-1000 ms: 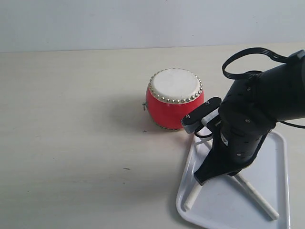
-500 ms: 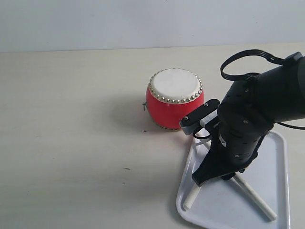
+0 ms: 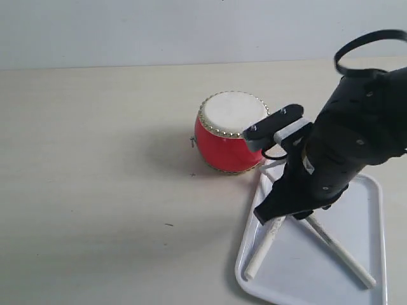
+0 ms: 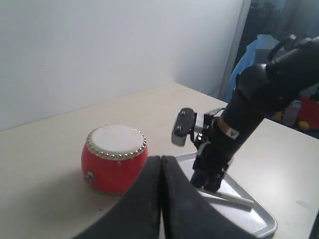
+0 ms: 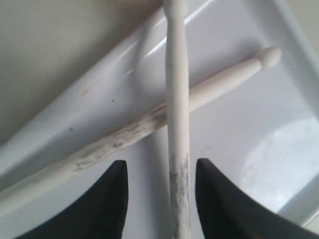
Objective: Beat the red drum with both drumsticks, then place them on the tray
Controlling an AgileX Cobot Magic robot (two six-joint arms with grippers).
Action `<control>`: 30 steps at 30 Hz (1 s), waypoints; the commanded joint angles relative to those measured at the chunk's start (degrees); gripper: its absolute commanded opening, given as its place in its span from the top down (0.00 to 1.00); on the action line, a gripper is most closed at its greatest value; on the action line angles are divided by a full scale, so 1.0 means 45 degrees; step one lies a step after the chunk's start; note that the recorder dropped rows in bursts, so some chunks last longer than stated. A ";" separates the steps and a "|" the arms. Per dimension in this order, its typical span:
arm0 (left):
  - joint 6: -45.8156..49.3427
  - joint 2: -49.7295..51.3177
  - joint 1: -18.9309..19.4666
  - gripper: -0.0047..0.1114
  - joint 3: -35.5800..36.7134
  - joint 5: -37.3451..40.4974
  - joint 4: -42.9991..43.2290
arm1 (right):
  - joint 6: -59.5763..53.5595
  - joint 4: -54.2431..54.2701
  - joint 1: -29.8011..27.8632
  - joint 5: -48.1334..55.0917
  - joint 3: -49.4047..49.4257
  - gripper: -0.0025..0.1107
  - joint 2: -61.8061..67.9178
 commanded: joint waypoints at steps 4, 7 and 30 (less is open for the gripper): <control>-0.0094 -0.0621 0.0024 0.96 0.1455 -0.1423 0.0546 | -0.0063 0.0197 -0.0076 0.0395 0.0014 0.60 -0.3025; -0.0094 -0.1129 0.0054 0.96 0.1756 -0.1687 0.0583 | -0.0031 0.0245 -0.0050 0.0207 0.0014 0.62 -0.4328; -0.1085 -0.4189 0.4490 0.96 0.4568 -0.2041 0.0463 | -0.0917 0.2223 -0.0050 -1.1525 0.7494 0.98 -1.5884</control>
